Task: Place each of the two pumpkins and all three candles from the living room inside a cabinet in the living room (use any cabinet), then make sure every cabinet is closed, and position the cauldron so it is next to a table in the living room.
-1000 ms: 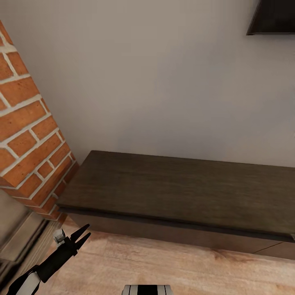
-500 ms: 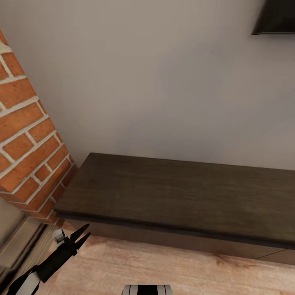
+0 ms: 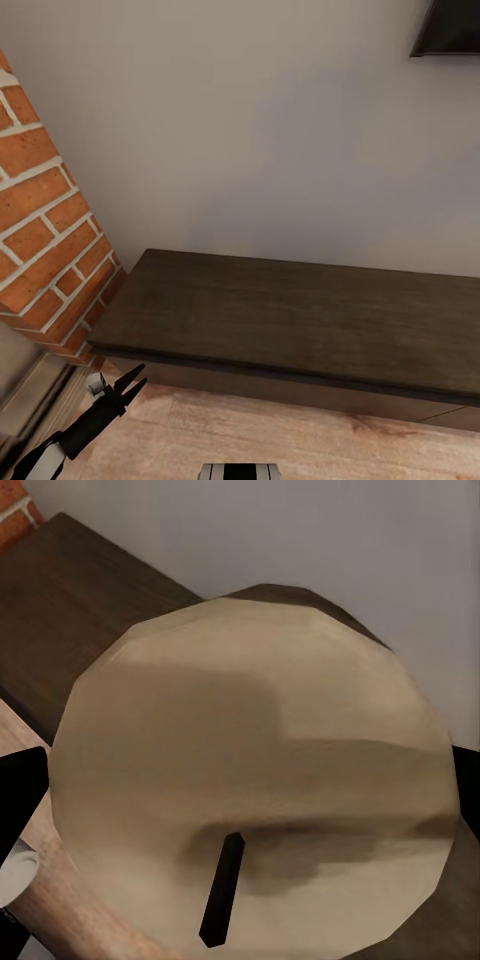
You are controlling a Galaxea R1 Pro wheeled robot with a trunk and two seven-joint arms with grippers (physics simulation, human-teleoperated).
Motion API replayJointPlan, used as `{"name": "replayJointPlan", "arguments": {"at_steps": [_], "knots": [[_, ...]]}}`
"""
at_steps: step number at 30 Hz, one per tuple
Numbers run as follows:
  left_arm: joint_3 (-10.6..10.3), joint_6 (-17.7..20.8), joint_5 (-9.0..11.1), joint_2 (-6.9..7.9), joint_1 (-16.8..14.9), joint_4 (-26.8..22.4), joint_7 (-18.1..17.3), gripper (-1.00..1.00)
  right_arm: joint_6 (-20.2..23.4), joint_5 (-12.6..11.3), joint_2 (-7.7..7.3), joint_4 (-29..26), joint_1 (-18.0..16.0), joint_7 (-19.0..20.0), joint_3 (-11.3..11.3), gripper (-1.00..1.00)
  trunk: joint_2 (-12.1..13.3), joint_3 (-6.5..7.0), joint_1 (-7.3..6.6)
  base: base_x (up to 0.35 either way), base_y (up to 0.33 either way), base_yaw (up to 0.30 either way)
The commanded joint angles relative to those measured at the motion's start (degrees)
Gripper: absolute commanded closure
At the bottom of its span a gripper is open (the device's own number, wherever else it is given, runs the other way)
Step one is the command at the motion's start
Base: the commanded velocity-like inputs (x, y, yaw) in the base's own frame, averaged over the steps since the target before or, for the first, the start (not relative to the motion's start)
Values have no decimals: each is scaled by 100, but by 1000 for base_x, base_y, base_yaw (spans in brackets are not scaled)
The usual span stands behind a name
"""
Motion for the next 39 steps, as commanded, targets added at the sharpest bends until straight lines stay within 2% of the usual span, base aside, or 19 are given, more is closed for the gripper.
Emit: {"name": "replayJointPlan", "arguments": {"at_steps": [1, 39], "knots": [[-1, 50, 34, 1, -2, 1, -6, -100, 42, -17, -3, 2, 5, 4, -9, 100, -2, -4, -1, 7, 0, 0], [11, 55, 42, 10, -2, 8, -6, -100, 42, 1, -2, 2, 5, 3, -7, 100, -2, -4, -1, 40, 0, 0]]}}
